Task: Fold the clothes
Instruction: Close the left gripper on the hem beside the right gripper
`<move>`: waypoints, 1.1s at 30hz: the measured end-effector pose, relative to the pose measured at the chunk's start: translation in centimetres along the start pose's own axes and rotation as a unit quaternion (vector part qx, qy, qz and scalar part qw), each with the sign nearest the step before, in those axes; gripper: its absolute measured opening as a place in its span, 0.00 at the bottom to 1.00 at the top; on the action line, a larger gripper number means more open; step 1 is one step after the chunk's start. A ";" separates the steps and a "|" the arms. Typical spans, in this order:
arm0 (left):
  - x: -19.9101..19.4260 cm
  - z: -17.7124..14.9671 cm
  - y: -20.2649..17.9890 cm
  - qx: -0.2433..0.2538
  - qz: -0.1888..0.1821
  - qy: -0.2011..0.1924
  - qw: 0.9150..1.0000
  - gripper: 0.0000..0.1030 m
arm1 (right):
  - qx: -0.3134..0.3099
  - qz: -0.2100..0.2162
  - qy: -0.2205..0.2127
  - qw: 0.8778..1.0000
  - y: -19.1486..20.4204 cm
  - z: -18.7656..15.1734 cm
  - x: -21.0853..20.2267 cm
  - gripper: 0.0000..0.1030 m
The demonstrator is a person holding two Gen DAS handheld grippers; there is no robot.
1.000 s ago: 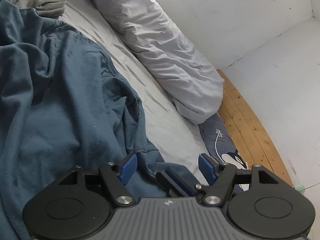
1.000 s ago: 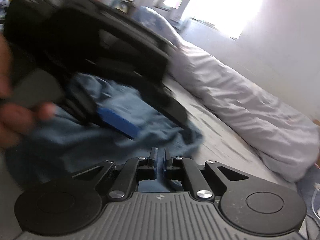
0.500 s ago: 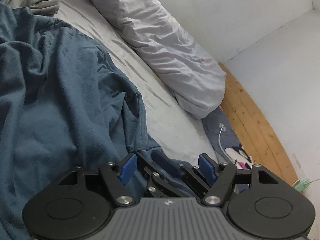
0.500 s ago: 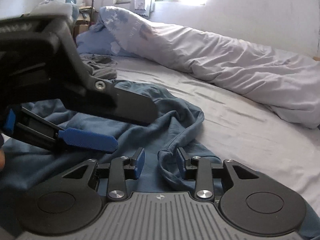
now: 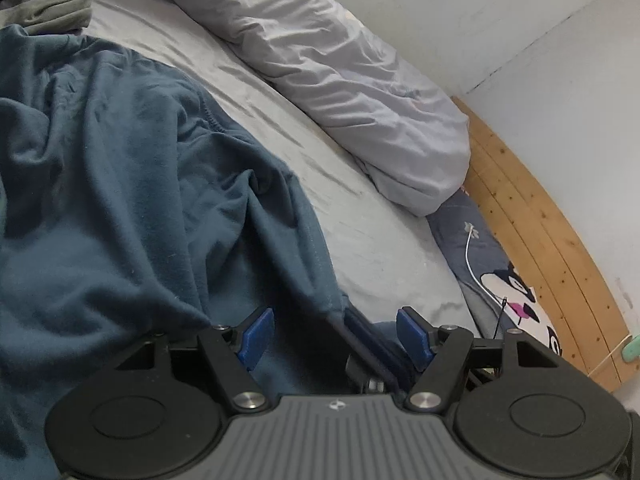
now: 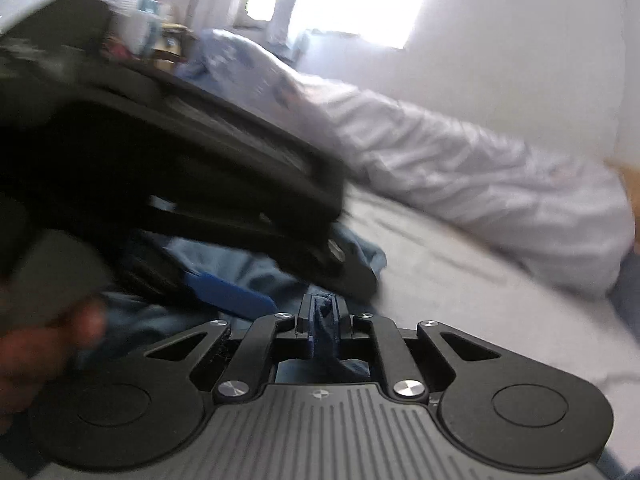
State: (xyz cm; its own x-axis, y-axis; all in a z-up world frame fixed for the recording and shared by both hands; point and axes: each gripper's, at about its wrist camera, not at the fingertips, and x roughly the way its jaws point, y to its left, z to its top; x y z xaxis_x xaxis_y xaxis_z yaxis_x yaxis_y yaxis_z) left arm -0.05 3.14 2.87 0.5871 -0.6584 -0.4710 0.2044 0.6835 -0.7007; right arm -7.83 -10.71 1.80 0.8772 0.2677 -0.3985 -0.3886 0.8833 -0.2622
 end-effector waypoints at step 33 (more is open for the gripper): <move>1.2 -0.6 -2.0 0.082 0.077 0.009 0.994 0.29 | -0.114 0.046 0.011 0.992 1.4 -1.9 0.5 0.04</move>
State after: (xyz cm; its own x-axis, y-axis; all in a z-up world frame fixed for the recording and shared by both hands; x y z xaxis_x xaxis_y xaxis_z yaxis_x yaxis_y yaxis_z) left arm -0.21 0.76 3.40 0.6072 -0.5472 -0.5761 0.2395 0.8174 -0.5240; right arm -8.47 -10.02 -0.41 0.8296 0.3331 -0.4480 -0.5228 0.7451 -0.4141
